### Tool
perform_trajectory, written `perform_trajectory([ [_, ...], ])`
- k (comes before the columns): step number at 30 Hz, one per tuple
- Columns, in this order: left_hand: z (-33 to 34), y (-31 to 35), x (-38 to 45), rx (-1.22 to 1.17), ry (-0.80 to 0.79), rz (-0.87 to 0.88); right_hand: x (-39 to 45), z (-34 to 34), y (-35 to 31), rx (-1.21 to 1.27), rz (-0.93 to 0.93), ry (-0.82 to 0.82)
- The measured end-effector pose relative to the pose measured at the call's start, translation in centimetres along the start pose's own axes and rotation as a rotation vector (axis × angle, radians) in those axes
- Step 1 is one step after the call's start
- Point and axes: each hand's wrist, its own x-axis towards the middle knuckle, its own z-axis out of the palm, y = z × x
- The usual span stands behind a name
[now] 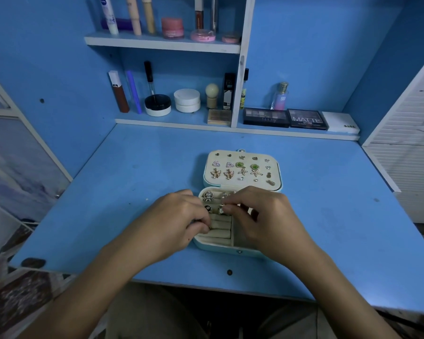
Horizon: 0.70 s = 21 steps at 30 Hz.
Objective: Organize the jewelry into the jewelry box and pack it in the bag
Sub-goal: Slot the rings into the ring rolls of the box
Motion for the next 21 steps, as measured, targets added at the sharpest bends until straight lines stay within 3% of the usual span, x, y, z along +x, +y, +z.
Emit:
perform_trajectory([
  [9,-0.8,0.7,0.3,-0.1,-0.048,-0.239,-0.2,-0.5,-0.1,0.021,-0.037,-0.167],
  [21,-1.1,0.3,-0.1,-0.061,-0.072,-0.122,-0.4,-0.3,0.1,0.001,-0.066,-0.225],
])
